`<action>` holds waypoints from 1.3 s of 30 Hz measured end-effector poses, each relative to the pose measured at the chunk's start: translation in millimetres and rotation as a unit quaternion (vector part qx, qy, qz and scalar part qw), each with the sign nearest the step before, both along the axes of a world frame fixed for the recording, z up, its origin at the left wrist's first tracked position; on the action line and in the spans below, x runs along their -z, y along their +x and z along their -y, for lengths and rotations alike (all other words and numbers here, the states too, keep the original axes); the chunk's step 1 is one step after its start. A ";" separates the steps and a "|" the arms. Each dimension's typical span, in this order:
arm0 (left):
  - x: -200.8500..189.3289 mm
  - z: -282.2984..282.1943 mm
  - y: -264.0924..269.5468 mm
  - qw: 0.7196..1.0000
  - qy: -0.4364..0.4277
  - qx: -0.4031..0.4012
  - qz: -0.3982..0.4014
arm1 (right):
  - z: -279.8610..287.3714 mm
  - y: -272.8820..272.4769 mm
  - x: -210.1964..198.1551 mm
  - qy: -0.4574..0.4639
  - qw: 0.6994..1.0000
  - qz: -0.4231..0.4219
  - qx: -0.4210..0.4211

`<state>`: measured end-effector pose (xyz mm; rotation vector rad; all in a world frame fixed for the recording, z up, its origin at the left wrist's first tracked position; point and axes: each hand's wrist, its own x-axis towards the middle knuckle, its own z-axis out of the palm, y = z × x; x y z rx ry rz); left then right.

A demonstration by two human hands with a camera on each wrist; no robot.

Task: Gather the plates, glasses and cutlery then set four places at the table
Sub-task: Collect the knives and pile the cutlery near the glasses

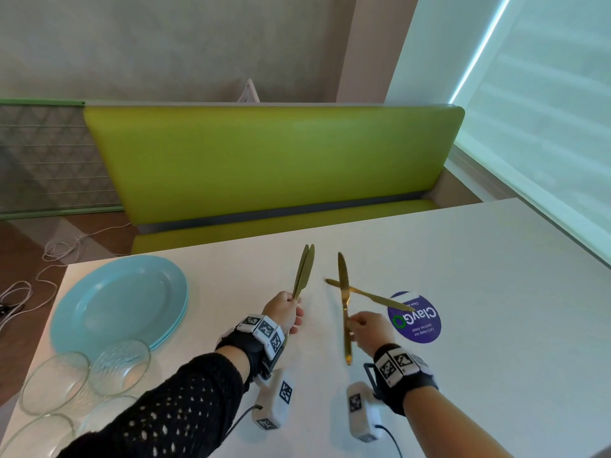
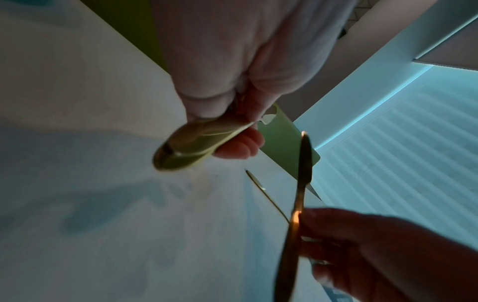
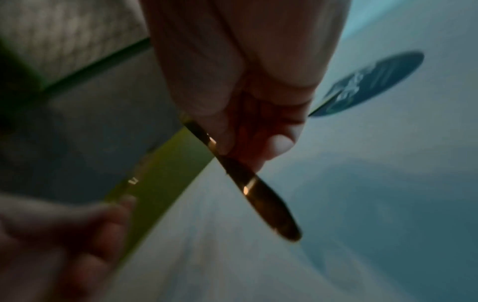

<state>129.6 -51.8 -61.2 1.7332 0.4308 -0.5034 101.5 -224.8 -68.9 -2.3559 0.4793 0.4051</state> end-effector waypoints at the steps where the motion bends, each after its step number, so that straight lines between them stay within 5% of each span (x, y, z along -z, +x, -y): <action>1: -1.5 1.2 -0.1 1.000 -0.001 0.002 0.000 | -8.4 1.8 -3.4 0.088 0.996 0.001 0.026; 3: -3.0 3.6 -1.1 1.000 -0.001 0.007 0.001 | -24.8 3.4 -11.9 0.231 0.971 -0.014 0.057; 6: -4.5 5.7 -2.6 0.999 0.007 0.031 0.005 | -43.0 5.7 -19.9 0.306 0.950 -0.033 0.054; 11: -5.1 2.5 -0.8 0.989 0.104 0.097 0.026 | -56.6 10.4 -18.7 0.267 0.962 -0.046 0.038; 19: -2.5 2.5 1.0 0.996 -0.059 0.066 -0.016 | -60.8 20.2 -15.2 0.217 0.975 -0.039 0.033; 27: 0.1 7.4 9.9 0.999 -0.019 0.043 -0.006 | -48.2 31.9 -17.1 0.114 0.993 0.025 -0.020; 31: 5.2 2.0 17.4 1.000 0.006 0.010 -0.008 | -20.8 50.1 -9.8 -0.049 0.998 0.039 -0.032; 35: 11.3 -4.4 23.8 1.000 0.015 -0.004 -0.003 | 8.8 61.5 1.1 -0.244 0.965 0.007 -0.093; 39: 13.4 -5.3 30.0 1.000 0.010 -0.017 -0.005 | 22.5 69.8 13.8 -0.326 0.931 -0.008 -0.166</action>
